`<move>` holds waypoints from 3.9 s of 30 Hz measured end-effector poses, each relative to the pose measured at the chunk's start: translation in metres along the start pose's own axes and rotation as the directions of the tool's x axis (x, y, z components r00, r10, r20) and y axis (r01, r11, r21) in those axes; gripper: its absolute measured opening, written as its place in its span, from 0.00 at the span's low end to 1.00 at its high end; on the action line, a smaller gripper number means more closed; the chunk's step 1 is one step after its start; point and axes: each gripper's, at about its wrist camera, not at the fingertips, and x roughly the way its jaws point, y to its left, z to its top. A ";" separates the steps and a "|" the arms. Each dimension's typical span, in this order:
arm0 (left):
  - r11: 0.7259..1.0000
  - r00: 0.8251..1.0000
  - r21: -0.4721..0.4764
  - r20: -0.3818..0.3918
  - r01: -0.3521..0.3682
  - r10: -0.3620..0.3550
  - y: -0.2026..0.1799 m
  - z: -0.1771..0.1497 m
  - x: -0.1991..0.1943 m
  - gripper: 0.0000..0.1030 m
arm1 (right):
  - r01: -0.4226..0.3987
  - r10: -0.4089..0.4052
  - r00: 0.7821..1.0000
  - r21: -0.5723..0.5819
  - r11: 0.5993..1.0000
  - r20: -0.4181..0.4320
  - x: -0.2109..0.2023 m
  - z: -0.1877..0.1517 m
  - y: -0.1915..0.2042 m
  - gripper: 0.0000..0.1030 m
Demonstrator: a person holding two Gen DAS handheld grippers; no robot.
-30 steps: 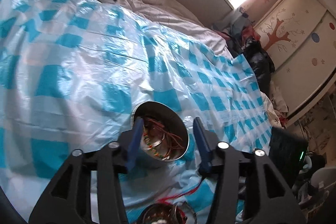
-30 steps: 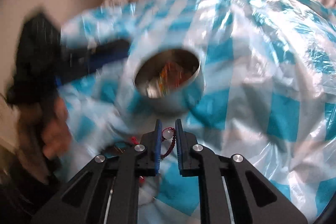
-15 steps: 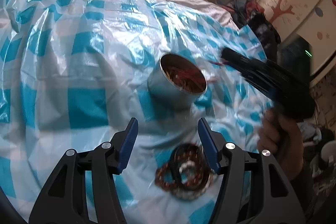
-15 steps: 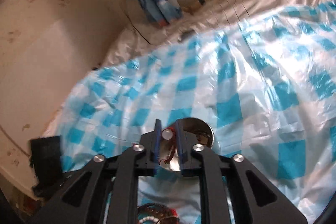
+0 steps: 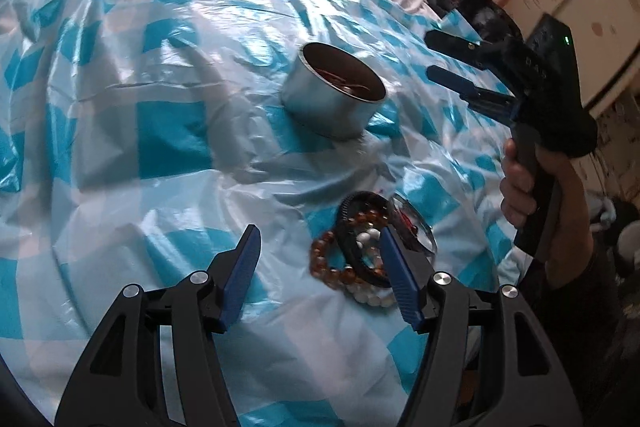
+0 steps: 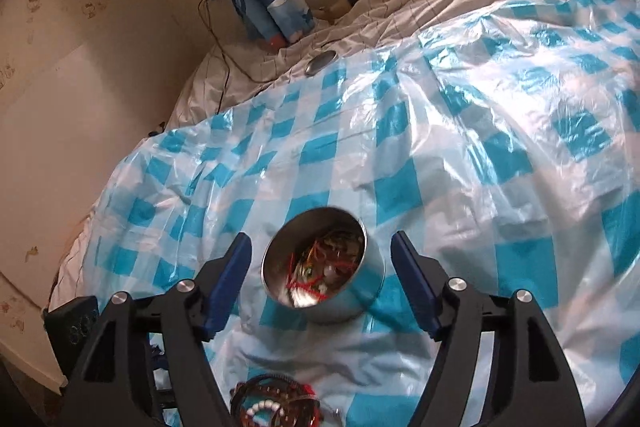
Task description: Organize jewelry
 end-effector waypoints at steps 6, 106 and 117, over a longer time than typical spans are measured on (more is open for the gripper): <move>0.998 0.999 0.052 -0.008 -0.031 0.032 -0.014 -0.002 0.019 0.57 | 0.005 -0.008 0.999 -0.050 0.999 -0.049 -0.009 -0.015 0.001 0.72; 0.988 0.988 -0.099 0.082 -0.121 0.129 0.022 0.060 0.009 0.55 | 0.036 -0.036 0.999 -0.138 0.990 0.003 0.029 0.007 0.013 0.71; 0.994 0.999 0.094 -0.021 -0.048 0.050 -0.012 0.009 0.018 0.55 | 0.008 -0.013 0.998 -0.088 0.996 -0.054 0.010 -0.016 0.000 0.74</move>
